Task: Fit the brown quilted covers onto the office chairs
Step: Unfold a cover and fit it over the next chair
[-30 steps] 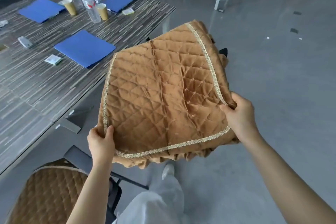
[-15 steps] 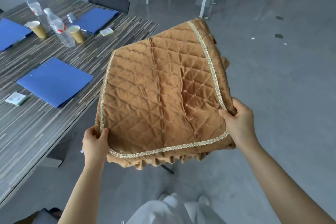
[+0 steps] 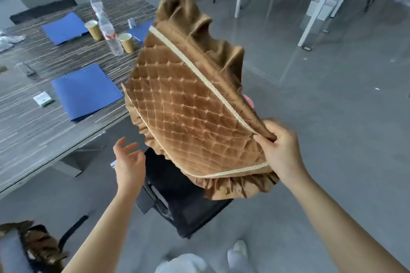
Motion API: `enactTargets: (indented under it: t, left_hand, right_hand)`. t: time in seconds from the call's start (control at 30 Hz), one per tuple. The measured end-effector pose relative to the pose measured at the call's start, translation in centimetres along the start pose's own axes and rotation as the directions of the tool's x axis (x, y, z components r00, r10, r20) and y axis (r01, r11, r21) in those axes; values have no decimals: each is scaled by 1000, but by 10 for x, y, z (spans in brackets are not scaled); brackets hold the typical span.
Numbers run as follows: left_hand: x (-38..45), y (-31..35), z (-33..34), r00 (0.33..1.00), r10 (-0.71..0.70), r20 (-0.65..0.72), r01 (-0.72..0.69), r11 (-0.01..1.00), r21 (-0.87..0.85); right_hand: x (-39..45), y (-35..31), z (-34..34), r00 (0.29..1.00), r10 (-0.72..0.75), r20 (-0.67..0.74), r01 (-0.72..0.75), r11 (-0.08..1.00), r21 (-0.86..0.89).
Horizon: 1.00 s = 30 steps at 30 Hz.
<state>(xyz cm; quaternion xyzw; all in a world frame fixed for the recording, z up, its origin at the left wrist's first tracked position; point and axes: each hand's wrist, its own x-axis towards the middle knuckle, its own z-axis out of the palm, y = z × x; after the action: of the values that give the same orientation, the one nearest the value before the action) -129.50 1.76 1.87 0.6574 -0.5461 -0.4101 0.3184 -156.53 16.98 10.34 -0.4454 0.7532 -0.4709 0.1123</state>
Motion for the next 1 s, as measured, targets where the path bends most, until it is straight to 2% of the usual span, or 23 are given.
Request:
enactTargets:
  t: [0.07, 0.13, 0.27, 0.37, 0.43, 0.5, 0.53, 0.63, 0.7, 0.73, 0.8, 0.87, 0.93, 1.0]
  left_hand:
    - [-21, 31, 20, 974, 191, -126, -201, 977, -76]
    - [-38, 52, 36, 918, 343, -197, -349, 937, 3]
    - [-52, 57, 50, 852, 469, -233, -391, 866, 312]
    - [-51, 62, 44, 772, 591, -234, -423, 752, 505]
    - [-46, 66, 30, 677, 719, -156, -490, 598, 634]
    - [-43, 69, 16, 623, 781, -46, -569, 492, 660]
    - [-42, 71, 9, 630, 776, -1, -582, 474, 661]
    - [-38, 79, 3, 725, 682, 98, -541, 475, 694]
    - [-37, 77, 8, 776, 623, 103, -518, 534, 668]
    - [-35, 77, 9, 816, 575, 58, -478, 614, 629]
    - [-24, 73, 7, 914, 400, -70, -316, 809, 495]
    - [-8, 62, 5, 962, 225, -158, -161, 927, 339]
    - [3, 59, 3, 978, 108, -178, -84, 987, 136]
    - [11, 60, -1, 986, 45, -160, -52, 998, -38]
  right_hand:
    - [19, 19, -12, 991, -121, 62, 127, 986, -105]
    - [38, 29, -15, 964, -213, 161, 236, 962, -138]
    - [66, 27, -1, 895, -337, 293, 379, 920, -101]
    - [88, 15, 12, 808, -443, 389, 504, 861, -66]
    - [99, 4, 25, 725, -514, 459, 594, 804, -38]
    - [104, -7, 32, 674, -554, 488, 651, 758, -40]
    - [108, -11, 36, 647, -579, 496, 681, 732, -35]
    - [130, -33, 56, 523, -666, 532, 781, 625, 15]
    - [139, -45, 75, 443, -695, 567, 835, 550, 22]
    - [141, -48, 83, 436, -702, 563, 844, 537, 16]
    - [143, -56, 100, 478, -727, 493, 822, 567, 38]
    - [146, -58, 111, 565, -713, 416, 756, 649, 86]
    - [150, -49, 118, 659, -628, 413, 638, 758, 134]
    - [156, -30, 127, 720, -475, 505, 485, 866, 124]
